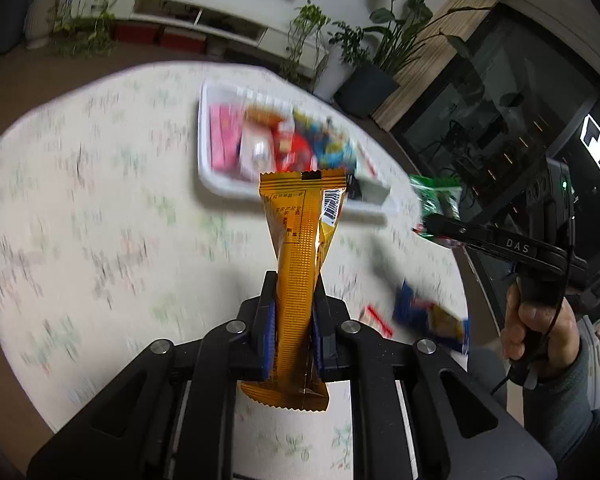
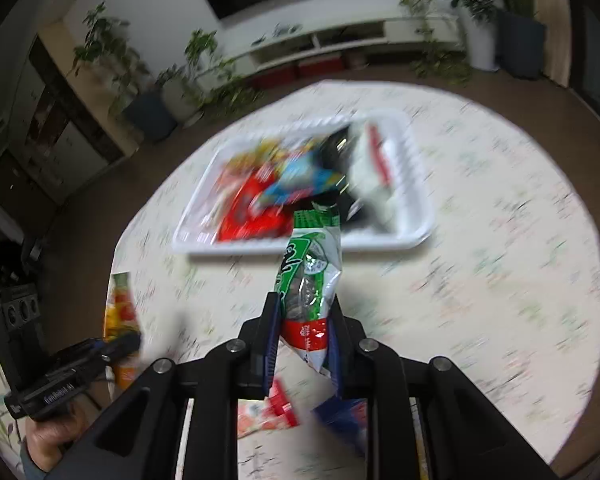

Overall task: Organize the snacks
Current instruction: 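Carry the orange and green packets over the white tray, then open both tools to drop the two packets into the tray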

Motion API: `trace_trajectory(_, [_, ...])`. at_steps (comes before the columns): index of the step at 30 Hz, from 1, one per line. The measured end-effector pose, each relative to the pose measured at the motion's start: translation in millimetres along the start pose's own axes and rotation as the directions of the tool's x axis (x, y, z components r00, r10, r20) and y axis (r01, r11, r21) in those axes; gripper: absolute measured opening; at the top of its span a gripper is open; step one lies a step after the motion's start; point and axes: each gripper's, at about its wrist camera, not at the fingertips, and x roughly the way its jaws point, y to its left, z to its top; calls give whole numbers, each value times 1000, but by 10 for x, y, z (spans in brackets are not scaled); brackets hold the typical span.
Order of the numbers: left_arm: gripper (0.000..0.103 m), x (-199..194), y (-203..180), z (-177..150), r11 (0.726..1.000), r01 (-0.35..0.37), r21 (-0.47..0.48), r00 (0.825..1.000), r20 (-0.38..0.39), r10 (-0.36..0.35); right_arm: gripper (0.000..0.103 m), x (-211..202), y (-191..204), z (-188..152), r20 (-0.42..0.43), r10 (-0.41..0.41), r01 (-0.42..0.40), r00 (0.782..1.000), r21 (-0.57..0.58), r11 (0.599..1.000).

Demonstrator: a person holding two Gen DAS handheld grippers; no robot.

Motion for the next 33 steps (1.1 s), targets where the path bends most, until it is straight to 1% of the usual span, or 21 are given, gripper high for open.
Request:
trace_trajectory(4, [12,-32,-94,402,999,-19,43,999,29,18,22,-198,-147,325,81,-26,27,996,-3,1000])
trace_trajectory(6, [12,18,-153,640,997,-31,64,999,37,28,22,-240,-139,496,110,-33,37,993,-33,999])
trace_trajectory(9, [12,194,-238,970,996,-35,85,999,27,33,23,-206,-51,743,140,-22,36,990,-102,994])
trace_trajectory(13, [12,557,-323,1288,991,-70,118,997,-11,71,23,53,44,988,112,-26,43,993,-153,987])
trace_trajectory(15, [12,754,-363,1374,988,-88,127,995,-30,92,23,259,84,1072,77,-38,52,996,-188,981])
trace_trajectory(17, [12,936,-369,1436,986,-101,133,993,-50,109,23,479,126,1093,37,-67,74,997,-228,971])
trace_trajectory(19, [12,1130,-349,1475,984,-117,138,989,-75,128,19,671,144,1104,7,-92,90,996,-259,962])
trace_trajectory(20, [12,1219,-356,1479,983,-122,138,987,-85,134,18,754,140,1119,-5,-100,95,995,-266,959])
trace_trajectory(22, [12,1342,-333,1489,983,-129,134,985,-94,143,18,851,121,1126,-14,-110,102,994,-269,958])
trace_trajectory(24, [12,1467,-300,1499,983,-133,123,984,-105,146,15,946,99,1131,-24,-111,100,993,-270,958])
trace_trajectory(28, [12,1598,-282,1413,981,-137,135,981,-120,153,13,1118,35,1100,-55,-115,97,992,-262,960])
trace_trajectory(33, [12,1698,-249,1414,980,-141,137,980,-117,158,13,1211,-58,1067,-68,-102,84,992,-230,970])
